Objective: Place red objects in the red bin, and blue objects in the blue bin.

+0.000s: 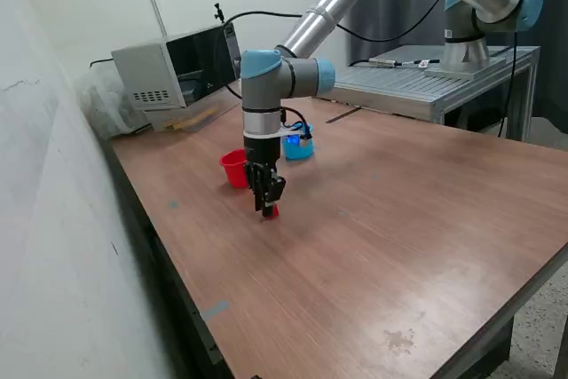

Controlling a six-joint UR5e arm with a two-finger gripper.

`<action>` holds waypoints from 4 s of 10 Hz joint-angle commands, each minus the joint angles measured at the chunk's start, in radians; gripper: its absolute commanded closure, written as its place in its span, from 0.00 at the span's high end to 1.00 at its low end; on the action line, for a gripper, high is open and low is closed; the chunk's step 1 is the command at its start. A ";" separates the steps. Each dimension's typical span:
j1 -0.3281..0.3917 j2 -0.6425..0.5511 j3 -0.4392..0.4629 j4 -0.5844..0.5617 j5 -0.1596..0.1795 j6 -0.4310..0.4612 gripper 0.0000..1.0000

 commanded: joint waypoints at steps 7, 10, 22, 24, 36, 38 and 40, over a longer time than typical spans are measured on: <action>0.000 -0.227 0.120 0.057 -0.020 -0.014 0.00; -0.078 -0.260 0.141 0.059 -0.041 -0.034 0.00; -0.218 -0.221 0.164 0.054 0.008 -0.089 1.00; -0.212 -0.223 0.167 0.056 0.006 -0.094 1.00; 0.055 -1.098 0.449 0.881 -0.049 0.219 1.00; 0.061 -1.134 0.547 0.882 -0.044 0.291 1.00; 0.061 -1.203 0.629 0.892 -0.046 0.297 1.00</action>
